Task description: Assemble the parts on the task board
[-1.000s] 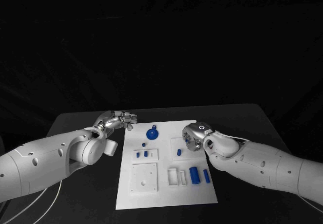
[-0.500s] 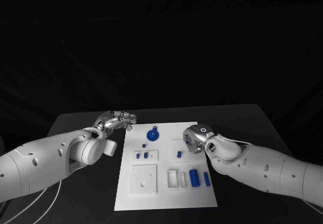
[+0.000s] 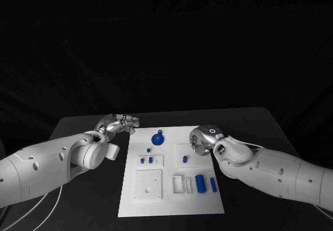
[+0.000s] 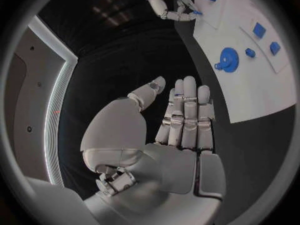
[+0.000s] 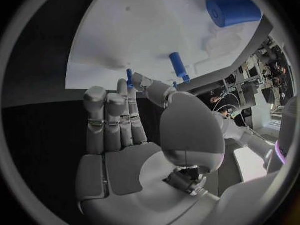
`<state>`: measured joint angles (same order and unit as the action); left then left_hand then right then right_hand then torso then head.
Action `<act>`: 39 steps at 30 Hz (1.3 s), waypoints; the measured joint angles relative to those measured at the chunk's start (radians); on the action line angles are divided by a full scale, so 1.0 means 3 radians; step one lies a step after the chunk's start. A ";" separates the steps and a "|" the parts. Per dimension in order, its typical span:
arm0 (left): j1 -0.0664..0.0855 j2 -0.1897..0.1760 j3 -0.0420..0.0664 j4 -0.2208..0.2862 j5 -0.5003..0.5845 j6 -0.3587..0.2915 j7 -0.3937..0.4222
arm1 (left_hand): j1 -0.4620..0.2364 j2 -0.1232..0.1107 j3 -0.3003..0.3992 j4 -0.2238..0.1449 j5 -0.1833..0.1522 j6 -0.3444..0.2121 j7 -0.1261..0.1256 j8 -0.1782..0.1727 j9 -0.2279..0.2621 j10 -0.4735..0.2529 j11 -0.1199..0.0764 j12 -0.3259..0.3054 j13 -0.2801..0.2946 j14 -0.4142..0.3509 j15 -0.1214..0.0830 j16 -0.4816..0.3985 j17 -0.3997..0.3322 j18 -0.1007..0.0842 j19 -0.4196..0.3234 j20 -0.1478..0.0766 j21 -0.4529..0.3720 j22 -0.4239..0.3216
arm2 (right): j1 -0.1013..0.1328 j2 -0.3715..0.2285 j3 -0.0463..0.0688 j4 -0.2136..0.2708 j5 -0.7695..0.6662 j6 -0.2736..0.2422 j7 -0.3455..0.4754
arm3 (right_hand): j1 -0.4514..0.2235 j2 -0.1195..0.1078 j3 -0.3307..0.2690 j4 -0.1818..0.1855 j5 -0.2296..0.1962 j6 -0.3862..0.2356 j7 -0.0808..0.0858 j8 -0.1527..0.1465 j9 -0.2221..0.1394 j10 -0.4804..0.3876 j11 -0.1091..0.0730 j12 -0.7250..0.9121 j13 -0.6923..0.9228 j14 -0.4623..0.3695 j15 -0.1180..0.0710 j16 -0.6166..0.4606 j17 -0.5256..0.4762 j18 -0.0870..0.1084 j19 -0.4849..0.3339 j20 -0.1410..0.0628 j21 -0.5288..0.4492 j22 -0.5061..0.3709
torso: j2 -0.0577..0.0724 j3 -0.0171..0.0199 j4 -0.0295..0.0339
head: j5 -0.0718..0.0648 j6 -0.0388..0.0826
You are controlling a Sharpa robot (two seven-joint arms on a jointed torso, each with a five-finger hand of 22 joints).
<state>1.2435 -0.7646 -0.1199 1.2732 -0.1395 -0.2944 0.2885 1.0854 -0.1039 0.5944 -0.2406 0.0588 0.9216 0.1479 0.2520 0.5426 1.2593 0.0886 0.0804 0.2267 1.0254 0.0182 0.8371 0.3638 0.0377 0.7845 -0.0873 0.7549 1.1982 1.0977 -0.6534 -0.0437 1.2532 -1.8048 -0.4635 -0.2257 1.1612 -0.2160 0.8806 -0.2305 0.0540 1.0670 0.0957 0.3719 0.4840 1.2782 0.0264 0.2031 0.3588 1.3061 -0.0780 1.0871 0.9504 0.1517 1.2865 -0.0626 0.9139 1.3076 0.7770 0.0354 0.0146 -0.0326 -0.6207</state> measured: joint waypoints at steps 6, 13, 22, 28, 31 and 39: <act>0.0001 -0.0002 0.0000 -0.0005 0.0001 -0.0005 0.0001 | 0.0000 0.0000 0.0000 0.0000 0.0000 0.0000 0.0000 0.0000 -0.0003 0.0000 0.0000 0.0000 -0.0003 0.0000 0.0000 -0.0014 0.0000 -0.0001 0.0000 0.0000 -0.0013 0.0000 | 0.0001 -0.0084 0.0057 0.0134 0.0054 -0.0007 0.0015 | 0.0000 0.0000 0.0009 -0.0009 -0.0002 0.0000 0.0000 0.0000 0.0000 0.0005 -0.0005 -0.0001 0.0002 0.0006 0.0005 0.0000 0.0000 0.0000 0.0005 0.0005 0.0000 0.0000 | 0.0000 0.0000 0.0001 | 0.0003 -0.0003; 0.0001 -0.0005 0.0000 -0.0039 0.0012 -0.0016 0.0005 | 0.0000 0.0000 0.0000 0.0000 0.0000 0.0000 0.0000 0.0000 -0.0003 -0.0001 -0.0001 0.0000 -0.0003 0.0000 0.0000 -0.0014 0.0003 -0.0001 0.0000 0.0000 -0.0013 0.0001 | 0.0004 -0.0183 0.0130 0.0367 0.0159 -0.0027 0.0047 | 0.0000 0.0000 0.0009 -0.0009 -0.0003 0.0002 -0.0003 0.0000 0.0000 0.0005 -0.0005 -0.0001 0.0005 0.0010 0.0008 0.0000 0.0000 0.0001 0.0005 0.0006 0.0000 0.0000 | -0.0004 -0.0004 -0.0002 | 0.0018 -0.0003; 0.0001 0.0047 0.0000 -0.0145 0.0052 -0.0035 0.0010 | 0.0000 0.0000 -0.0009 -0.0009 0.0000 0.0000 0.0000 0.0003 -0.0003 -0.0001 -0.0001 0.0000 -0.0003 0.0000 0.0000 -0.0014 0.0006 -0.0002 0.0000 0.0000 -0.0013 0.0003 | 0.0002 -0.0179 0.0133 0.0606 0.0286 -0.0038 0.0103 | 0.0000 0.0000 0.0018 0.0000 -0.0003 0.0001 -0.0003 -0.0001 0.0001 0.0005 -0.0005 -0.0001 0.0005 0.0005 0.0003 0.0000 -0.0001 0.0001 0.0006 0.0006 0.0000 -0.0001 | -0.0025 -0.0015 -0.0009 | 0.0074 0.0011; 0.0015 0.0066 -0.0001 -0.0220 0.0068 -0.0046 0.0015 | 0.0000 0.0000 -0.0009 -0.0009 0.0000 0.0000 0.0000 0.0012 -0.0003 -0.0001 -0.0001 0.0000 -0.0002 0.0012 -0.0012 -0.0014 0.0008 -0.0002 0.0000 0.0000 -0.0013 0.0002 | -0.0005 -0.0057 0.0133 0.0673 0.0323 -0.0035 0.0131 | 0.0000 0.0000 0.0018 0.0000 -0.0003 0.0001 -0.0003 -0.0002 0.0002 0.0005 -0.0005 -0.0001 0.0005 0.0005 0.0003 0.0000 -0.0001 0.0001 0.0006 0.0006 0.0000 -0.0001 | -0.0051 -0.0026 -0.0011 | 0.0138 -0.0004; 0.0031 0.0103 -0.0001 -0.0278 0.0073 -0.0053 0.0017 | 0.0000 0.0000 -0.0009 -0.0009 0.0000 0.0000 0.0000 0.0012 -0.0003 -0.0001 -0.0001 0.0000 -0.0002 0.0012 -0.0012 -0.0024 0.0009 -0.0002 0.0000 0.0000 -0.0013 0.0002 | -0.0033 0.0010 0.0134 0.0712 0.0323 -0.0032 0.0139 | 0.0000 0.0000 0.0018 0.0000 -0.0003 0.0001 -0.0003 -0.0004 0.0002 0.0006 -0.0005 -0.0007 0.0005 0.0005 0.0003 0.0000 -0.0001 0.0001 0.0013 -0.0002 0.0000 -0.0001 | -0.0068 -0.0031 -0.0011 | 0.0193 -0.0027; 0.0036 0.0257 0.0000 -0.0464 0.0083 -0.0065 0.0022 | 0.0000 0.0000 -0.0009 -0.0009 0.0000 0.0000 0.0000 0.0012 -0.0002 -0.0001 -0.0001 0.0000 -0.0002 0.0012 -0.0012 -0.0026 0.0012 -0.0004 0.0000 0.0000 -0.0013 0.0005 | -0.0089 0.0308 -0.0083 0.0666 0.0248 0.0012 0.0157 | 0.0000 0.0000 0.0018 0.0000 -0.0003 0.0001 -0.0003 -0.0005 0.0001 0.0006 -0.0005 -0.0010 0.0009 0.0006 0.0003 -0.0001 -0.0001 0.0001 0.0007 -0.0016 0.0000 -0.0001 | -0.0118 -0.0052 -0.0012 | 0.0327 -0.0095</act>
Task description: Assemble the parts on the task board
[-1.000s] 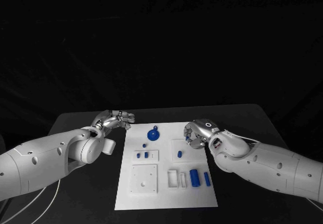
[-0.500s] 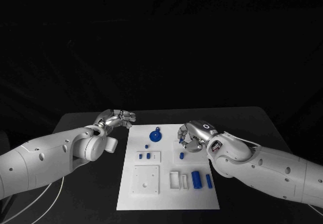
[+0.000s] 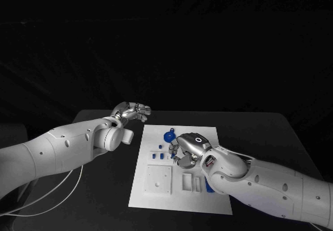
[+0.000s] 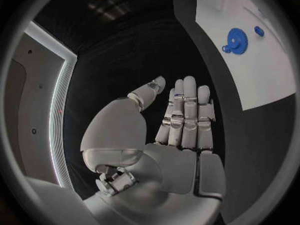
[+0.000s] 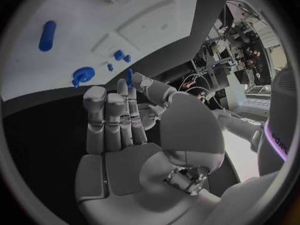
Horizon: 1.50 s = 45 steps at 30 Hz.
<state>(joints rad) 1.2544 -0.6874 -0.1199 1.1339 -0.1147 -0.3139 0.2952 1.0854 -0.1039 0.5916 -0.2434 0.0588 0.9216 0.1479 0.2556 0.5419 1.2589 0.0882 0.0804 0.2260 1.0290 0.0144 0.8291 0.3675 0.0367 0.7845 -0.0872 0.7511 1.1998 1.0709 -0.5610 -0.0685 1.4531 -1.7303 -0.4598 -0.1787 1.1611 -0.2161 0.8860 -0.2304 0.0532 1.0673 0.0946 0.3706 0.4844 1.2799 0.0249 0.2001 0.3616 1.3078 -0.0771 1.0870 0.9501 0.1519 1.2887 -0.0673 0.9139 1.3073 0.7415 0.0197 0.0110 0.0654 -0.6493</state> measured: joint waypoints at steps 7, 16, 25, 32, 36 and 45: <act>0.0007 0.0077 0.0000 -0.0042 0.0006 -0.0002 0.0003 | 0.0000 0.0000 0.0000 0.0000 0.0000 0.0000 0.0000 0.0000 0.0000 0.0000 0.0000 0.0000 0.0000 0.0000 0.0000 0.0000 0.0003 0.0000 0.0000 0.0000 0.0000 0.0000 | -0.0091 0.0149 -0.0087 -0.0130 -0.0108 0.0067 0.0000 | 0.0000 0.0000 0.0000 0.0000 0.0000 0.0000 0.0000 -0.0001 -0.0001 0.0000 0.0000 0.0000 0.0000 0.0000 0.0000 -0.0001 0.0000 0.0000 -0.0001 -0.0001 0.0000 0.0003 | -0.0029 -0.0030 0.0007 | 0.0064 -0.0054; 0.0019 0.0108 0.0000 -0.0037 0.0010 -0.0002 0.0004 | 0.0000 0.0000 0.0000 0.0000 0.0000 0.0000 0.0000 0.0000 0.0000 0.0000 0.0000 0.0000 0.0000 0.0000 0.0000 0.0000 0.0003 -0.0001 0.0000 0.0000 0.0000 0.0000 | -0.0198 0.0275 -0.0155 -0.0281 -0.0224 0.0118 -0.0012 | 0.0000 0.0000 0.0000 0.0000 0.0000 0.0000 0.0000 -0.0009 -0.0002 0.0000 0.0000 -0.0001 0.0000 0.0000 0.0000 -0.0002 0.0000 0.0000 -0.0001 -0.0001 0.0000 0.0002 | -0.0036 -0.0060 0.0031 | 0.0145 -0.0127; 0.0024 0.0112 -0.0001 0.0003 0.0012 -0.0002 0.0004 | 0.0000 0.0000 0.0000 0.0000 0.0000 0.0000 0.0000 0.0000 0.0000 0.0000 0.0000 0.0000 0.0000 0.0000 0.0000 -0.0013 0.0006 -0.0002 0.0000 0.0000 -0.0013 0.0002 | -0.0252 0.0364 -0.0160 -0.0424 -0.0313 0.0120 -0.0035 | 0.0000 0.0000 0.0009 -0.0010 0.0000 -0.0001 0.0000 -0.0010 -0.0003 0.0000 0.0000 -0.0003 0.0005 0.0000 0.0000 -0.0002 0.0000 0.0000 -0.0001 0.0000 0.0000 0.0002 | -0.0035 -0.0063 0.0035 | 0.0236 -0.0191; 0.0025 0.0111 -0.0001 0.0020 0.0013 -0.0001 0.0004 | 0.0000 0.0000 0.0000 0.0000 0.0000 0.0000 0.0000 0.0000 0.0000 -0.0001 0.0000 0.0000 0.0000 0.0000 0.0000 -0.0012 0.0006 -0.0003 0.0000 0.0000 -0.0013 0.0002 | -0.0275 0.0390 -0.0164 -0.0474 -0.0346 0.0120 -0.0045 | 0.0000 0.0000 0.0009 -0.0010 0.0000 -0.0001 0.0000 -0.0017 0.0001 0.0000 0.0000 -0.0003 0.0005 0.0000 0.0000 -0.0002 0.0000 0.0000 0.0003 0.0004 0.0000 0.0002 | -0.0034 -0.0060 0.0031 | 0.0279 -0.0221; 0.0026 0.0115 0.0000 0.0032 0.0014 -0.0001 0.0004 | 0.0000 0.0000 0.0000 0.0000 0.0000 0.0000 0.0000 0.0000 0.0000 -0.0001 -0.0001 0.0000 0.0000 0.0000 0.0000 -0.0012 0.0008 -0.0003 0.0000 0.0000 -0.0013 0.0002 | -0.0284 0.0406 -0.0164 -0.0481 -0.0355 0.0120 -0.0048 | -0.0001 0.0000 0.0009 -0.0010 0.0000 -0.0001 0.0000 -0.0019 0.0001 0.0000 0.0000 -0.0003 0.0005 0.0000 0.0000 -0.0002 0.0000 0.0000 0.0003 0.0004 0.0000 0.0002 | -0.0034 -0.0058 0.0027 | 0.0294 -0.0235; 0.0026 0.0119 0.0000 0.0042 0.0014 -0.0001 0.0003 | 0.0000 0.0000 0.0000 0.0000 0.0000 0.0000 0.0000 0.0011 -0.0003 -0.0004 -0.0003 0.0000 0.0000 0.0000 0.0000 -0.0012 0.0009 -0.0003 0.0000 0.0000 -0.0013 0.0002 | -0.0299 0.0431 -0.0166 -0.0488 -0.0362 0.0120 -0.0049 | -0.0023 0.0005 0.0008 -0.0010 0.0000 -0.0006 -0.0006 -0.0024 0.0000 0.0000 0.0000 -0.0003 0.0004 0.0000 0.0000 -0.0002 0.0000 0.0000 0.0003 0.0005 0.0000 0.0001 | -0.0035 -0.0056 0.0024 | 0.0316 -0.0253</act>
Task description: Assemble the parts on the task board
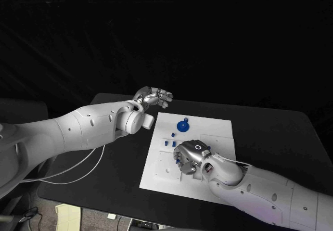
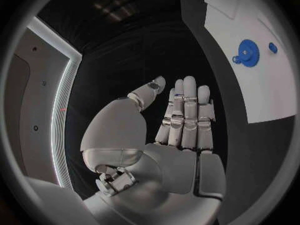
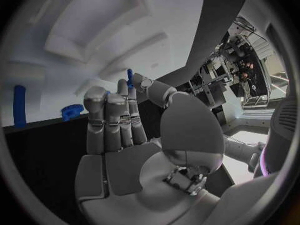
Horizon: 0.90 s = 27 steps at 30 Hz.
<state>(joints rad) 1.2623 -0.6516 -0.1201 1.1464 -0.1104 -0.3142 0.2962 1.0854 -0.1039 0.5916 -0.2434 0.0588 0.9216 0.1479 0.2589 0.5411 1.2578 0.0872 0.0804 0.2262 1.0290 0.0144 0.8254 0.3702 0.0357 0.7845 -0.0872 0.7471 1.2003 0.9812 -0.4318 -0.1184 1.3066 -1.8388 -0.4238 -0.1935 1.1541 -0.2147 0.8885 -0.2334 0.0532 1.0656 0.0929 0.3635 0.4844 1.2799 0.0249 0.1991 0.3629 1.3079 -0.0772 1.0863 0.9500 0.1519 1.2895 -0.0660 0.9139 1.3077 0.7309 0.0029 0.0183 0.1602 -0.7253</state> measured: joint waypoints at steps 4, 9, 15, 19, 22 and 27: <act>0.0000 0.0001 0.0000 -0.0001 0.0000 0.0000 0.0000 | 0.0000 0.0000 0.0000 0.0000 0.0000 0.0000 0.0000 0.0000 0.0000 0.0000 0.0000 0.0000 0.0000 0.0000 0.0000 0.0000 0.0000 0.0000 0.0000 0.0000 0.0000 0.0000 | -0.0003 0.0007 -0.0001 -0.0004 -0.0001 -0.0002 -0.0001 | 0.0000 0.0000 0.0000 0.0000 0.0000 0.0000 0.0000 -0.0004 0.0000 0.0000 0.0000 0.0000 0.0000 0.0000 0.0000 0.0000 0.0000 0.0000 0.0000 0.0000 0.0000 0.0000 | -0.0001 0.0002 -0.0002 | 0.0009 -0.0008; 0.0001 0.0004 0.0000 -0.0001 0.0001 0.0000 -0.0001 | 0.0000 0.0000 0.0000 0.0000 0.0000 0.0000 0.0000 0.0000 0.0000 0.0000 0.0000 0.0000 0.0000 0.0000 0.0000 -0.0003 0.0003 -0.0001 0.0000 0.0000 0.0000 0.0001 | -0.0004 0.0026 -0.0002 -0.0036 -0.0004 -0.0003 -0.0006 | 0.0000 0.0000 0.0000 0.0000 0.0000 0.0000 0.0000 -0.0005 -0.0002 0.0000 0.0000 0.0000 0.0000 0.0000 0.0000 0.0000 0.0000 0.0000 0.0000 0.0000 0.0000 0.0000 | -0.0002 0.0001 -0.0003 | 0.0014 -0.0011; 0.0001 0.0005 0.0000 0.0001 0.0001 0.0000 -0.0001 | 0.0000 0.0000 0.0000 0.0000 0.0000 0.0000 0.0000 0.0000 0.0000 0.0000 0.0000 0.0000 0.0000 0.0000 0.0000 -0.0013 0.0003 -0.0001 0.0000 0.0000 0.0000 0.0003 | -0.0007 0.0047 -0.0003 -0.0071 -0.0020 -0.0006 -0.0019 | -0.0004 -0.0005 0.0000 0.0000 0.0000 0.0000 0.0000 -0.0005 0.0001 0.0000 0.0000 0.0000 0.0004 0.0000 0.0000 0.0000 0.0000 0.0000 0.0001 0.0001 0.0000 0.0000 | -0.0002 0.0000 -0.0002 | 0.0015 -0.0012; 0.0004 0.0004 0.0000 0.0003 0.0001 0.0001 -0.0001 | 0.0000 0.0000 0.0000 0.0000 0.0000 0.0000 0.0000 0.0000 0.0000 0.0000 0.0000 0.0000 0.0000 0.0000 0.0000 -0.0013 0.0006 -0.0001 0.0000 0.0000 0.0000 0.0002 | -0.0010 0.0052 -0.0004 -0.0074 -0.0035 -0.0011 -0.0031 | -0.0004 -0.0005 0.0009 -0.0010 0.0000 0.0000 0.0000 -0.0006 0.0002 0.0000 0.0000 0.0000 0.0004 0.0003 -0.0003 0.0000 0.0000 0.0000 0.0004 0.0005 0.0000 -0.0001 | 0.0000 0.0000 0.0000 | 0.0016 -0.0015; 0.0005 0.0004 0.0000 0.0003 0.0001 0.0001 -0.0001 | 0.0000 0.0000 0.0000 0.0000 0.0000 0.0000 0.0000 0.0000 0.0000 0.0000 0.0000 0.0000 0.0000 0.0000 0.0000 -0.0013 0.0006 -0.0002 0.0000 0.0000 0.0000 0.0002 | -0.0011 0.0058 -0.0005 -0.0079 -0.0041 -0.0012 -0.0038 | -0.0004 -0.0005 0.0009 -0.0010 0.0000 0.0000 0.0000 -0.0006 0.0002 0.0000 0.0000 0.0000 0.0004 0.0003 -0.0003 0.0000 0.0000 0.0000 -0.0003 -0.0002 0.0000 -0.0001 | 0.0001 -0.0002 0.0000 | 0.0015 -0.0017; 0.0008 0.0005 0.0000 0.0004 0.0001 0.0001 -0.0002 | 0.0000 0.0000 0.0000 0.0000 0.0000 0.0000 0.0000 0.0000 -0.0003 0.0000 0.0000 0.0000 0.0000 0.0000 0.0000 -0.0013 0.0006 -0.0002 0.0000 0.0000 0.0000 0.0002 | -0.0011 0.0065 -0.0007 -0.0082 -0.0046 -0.0010 -0.0042 | -0.0004 -0.0005 0.0009 -0.0009 0.0000 0.0000 0.0000 -0.0006 0.0001 0.0000 0.0000 0.0000 0.0004 0.0003 -0.0003 0.0000 0.0000 0.0000 -0.0007 -0.0006 0.0000 -0.0001 | 0.0001 -0.0002 -0.0002 | 0.0017 -0.0026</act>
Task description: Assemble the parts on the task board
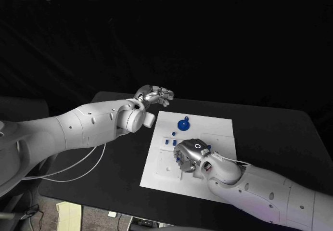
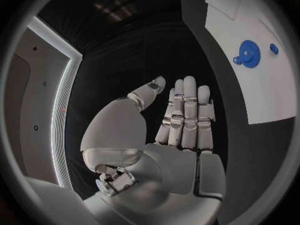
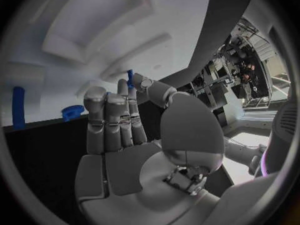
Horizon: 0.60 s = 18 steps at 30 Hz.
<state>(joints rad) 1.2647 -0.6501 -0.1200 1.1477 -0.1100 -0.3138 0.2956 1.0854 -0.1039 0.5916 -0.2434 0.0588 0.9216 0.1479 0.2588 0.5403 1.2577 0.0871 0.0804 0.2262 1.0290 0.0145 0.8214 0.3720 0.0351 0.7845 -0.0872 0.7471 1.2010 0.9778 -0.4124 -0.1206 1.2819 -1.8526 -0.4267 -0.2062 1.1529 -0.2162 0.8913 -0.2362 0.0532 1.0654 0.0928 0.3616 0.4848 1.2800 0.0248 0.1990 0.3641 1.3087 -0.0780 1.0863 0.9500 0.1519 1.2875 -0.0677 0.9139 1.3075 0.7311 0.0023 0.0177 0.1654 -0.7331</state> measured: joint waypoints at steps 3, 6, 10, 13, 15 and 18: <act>0.0002 0.0001 0.0000 0.0000 0.0000 0.0000 0.0000 | 0.0000 0.0000 0.0000 0.0000 0.0000 0.0000 0.0000 0.0000 0.0000 0.0000 0.0000 0.0000 0.0000 0.0000 0.0000 0.0000 0.0001 0.0000 0.0000 0.0000 0.0000 0.0000 | 0.0000 0.0005 -0.0011 -0.0007 0.0000 0.0006 0.0000 | 0.0000 0.0000 0.0000 0.0000 0.0000 0.0000 0.0000 0.0000 0.0000 0.0000 0.0000 0.0000 0.0000 0.0000 0.0000 0.0000 0.0000 0.0000 0.0000 0.0000 0.0000 0.0000 | 0.0000 -0.0001 -0.0002 | 0.0002 -0.0001; 0.0003 0.0002 0.0000 0.0000 0.0000 0.0001 0.0000 | 0.0000 0.0000 0.0000 0.0000 0.0000 0.0000 0.0000 0.0000 0.0000 0.0000 0.0000 0.0000 0.0000 0.0000 0.0000 0.0000 0.0003 -0.0001 0.0000 0.0000 0.0000 0.0000 | 0.0005 0.0012 -0.0036 -0.0011 0.0000 0.0012 0.0002 | 0.0000 0.0000 0.0000 0.0000 0.0000 0.0000 0.0000 0.0000 0.0000 0.0000 0.0000 0.0000 0.0007 0.0000 0.0000 0.0000 0.0000 0.0000 0.0000 0.0000 0.0000 0.0000 | 0.0000 -0.0002 -0.0002 | 0.0004 -0.0004; 0.0005 0.0002 0.0000 0.0001 0.0000 0.0001 -0.0001 | 0.0000 0.0000 0.0000 0.0000 0.0000 0.0000 0.0000 0.0000 0.0000 0.0000 0.0000 0.0000 0.0000 0.0000 0.0000 0.0000 0.0003 -0.0001 0.0000 0.0000 0.0000 0.0003 | 0.0014 0.0024 -0.0060 -0.0021 0.0002 0.0028 0.0006 | 0.0000 0.0000 0.0000 0.0000 0.0000 -0.0001 0.0000 0.0011 -0.0003 0.0005 -0.0005 0.0000 0.0010 0.0000 0.0000 0.0000 0.0000 0.0000 0.0000 0.0000 0.0000 0.0000 | -0.0001 -0.0002 -0.0002 | 0.0007 -0.0012; 0.0006 0.0004 0.0000 0.0000 0.0000 0.0001 -0.0001 | 0.0000 0.0000 0.0000 0.0000 0.0000 0.0000 0.0000 0.0000 0.0000 0.0000 0.0000 0.0000 0.0000 0.0000 0.0000 0.0000 0.0003 -0.0016 0.0000 0.0000 0.0000 0.0003 | 0.0018 0.0033 -0.0075 -0.0033 0.0002 0.0040 0.0006 | -0.0011 0.0011 0.0000 0.0000 0.0000 -0.0009 0.0001 0.0010 -0.0001 0.0005 -0.0005 0.0000 0.0010 0.0000 0.0000 0.0000 0.0000 0.0000 0.0000 0.0000 0.0000 0.0000 | -0.0001 -0.0001 -0.0001 | 0.0009 -0.0015; 0.0007 0.0004 0.0000 0.0000 0.0000 0.0001 -0.0001 | 0.0000 0.0000 0.0000 0.0000 0.0000 0.0000 0.0000 0.0000 0.0000 0.0000 0.0000 0.0000 0.0000 0.0000 0.0000 0.0000 0.0003 -0.0016 0.0000 0.0000 0.0000 0.0003 | 0.0020 0.0041 -0.0078 -0.0046 0.0009 0.0041 0.0008 | -0.0020 0.0020 0.0000 0.0000 0.0000 -0.0004 0.0006 0.0010 0.0001 0.0005 -0.0005 0.0000 0.0011 0.0000 0.0000 0.0000 0.0000 0.0000 0.0000 0.0000 0.0000 0.0000 | -0.0001 0.0000 -0.0001 | 0.0010 -0.0018; 0.0007 0.0004 0.0000 0.0000 0.0000 0.0001 -0.0001 | 0.0000 0.0000 0.0000 0.0000 0.0000 0.0000 0.0000 0.0000 0.0000 0.0000 0.0000 0.0000 0.0000 0.0000 0.0000 0.0000 0.0005 -0.0016 0.0000 0.0000 0.0000 0.0002 | 0.0020 0.0049 -0.0083 -0.0063 0.0034 0.0035 0.0018 | -0.0055 0.0016 0.0000 0.0000 0.0010 -0.0031 0.0035 -0.0007 0.0001 0.0004 -0.0004 -0.0045 0.0010 0.0000 0.0000 -0.0017 -0.0004 0.0000 0.0000 0.0001 0.0000 0.0000 | -0.0001 0.0000 -0.0001 | 0.0013 -0.0023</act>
<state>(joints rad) 1.2669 -0.6488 -0.1200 1.1478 -0.1098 -0.3135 0.2952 1.0854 -0.1039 0.5916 -0.2434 0.0587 0.9216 0.1479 0.2587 0.5404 1.2577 0.0871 0.0804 0.2262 1.0290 0.0145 0.8214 0.3735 0.0303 0.7845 -0.0872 0.7471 1.2017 0.9837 -0.3977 -0.1455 1.2632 -1.8425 -0.4162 -0.2007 1.1363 -0.2115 0.8912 -0.2362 0.0562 1.0562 0.1033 0.3595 0.4852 1.2813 0.0235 0.1856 0.3670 1.3086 -0.0780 1.0813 0.9489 0.1519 1.2875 -0.0676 0.9139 1.3074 0.7308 0.0023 0.0174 0.1693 -0.7400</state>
